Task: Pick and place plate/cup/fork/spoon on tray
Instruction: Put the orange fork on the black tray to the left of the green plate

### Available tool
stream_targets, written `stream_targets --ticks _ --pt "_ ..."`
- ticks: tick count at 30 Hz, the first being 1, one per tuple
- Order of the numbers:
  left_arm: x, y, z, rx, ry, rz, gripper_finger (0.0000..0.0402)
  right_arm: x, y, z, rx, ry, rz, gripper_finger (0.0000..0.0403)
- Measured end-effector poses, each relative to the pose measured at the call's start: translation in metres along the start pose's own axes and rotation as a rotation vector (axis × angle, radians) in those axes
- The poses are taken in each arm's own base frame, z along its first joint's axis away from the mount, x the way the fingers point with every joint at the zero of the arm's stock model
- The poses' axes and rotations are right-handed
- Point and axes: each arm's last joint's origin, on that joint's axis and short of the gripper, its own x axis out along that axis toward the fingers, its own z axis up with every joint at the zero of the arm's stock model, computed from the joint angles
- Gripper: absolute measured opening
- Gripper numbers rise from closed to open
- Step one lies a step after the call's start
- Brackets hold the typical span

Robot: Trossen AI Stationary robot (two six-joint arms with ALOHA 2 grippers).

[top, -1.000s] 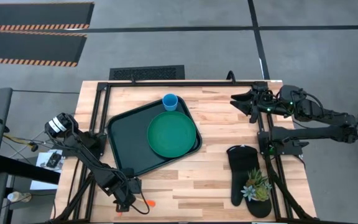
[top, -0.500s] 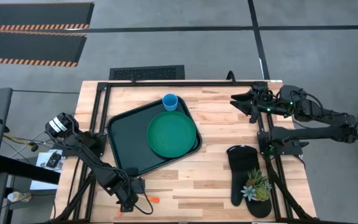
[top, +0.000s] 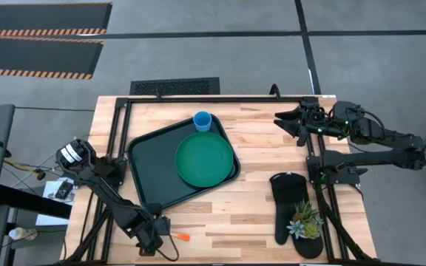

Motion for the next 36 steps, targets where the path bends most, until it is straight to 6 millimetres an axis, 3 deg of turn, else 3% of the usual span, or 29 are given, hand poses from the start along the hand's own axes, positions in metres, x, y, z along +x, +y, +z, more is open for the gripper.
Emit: stream_targets --ticks 5,13,22,30,36 --pt "0.002 0.004 -0.002 -0.009 0.021 0.051 0.0184 0.000 0.000 0.000 0.000 -0.001 0.000 0.0205" --pt "0.003 0.007 -0.003 -0.028 0.055 0.049 0.0018 0.000 0.000 0.000 0.000 -0.001 0.000 0.0205" --pt "-0.009 -0.008 0.012 -0.058 0.063 -0.037 0.0006 0.000 0.000 0.000 0.000 0.000 0.000 0.0205" --pt "-0.041 -0.024 0.033 -0.126 0.030 -0.017 0.0004 0.000 0.000 0.000 0.000 0.008 0.015 0.0205" --pt "-0.077 -0.030 0.045 -0.159 -0.021 0.096 0.0003 0.000 0.002 -0.001 0.012 0.037 0.073 0.0205"
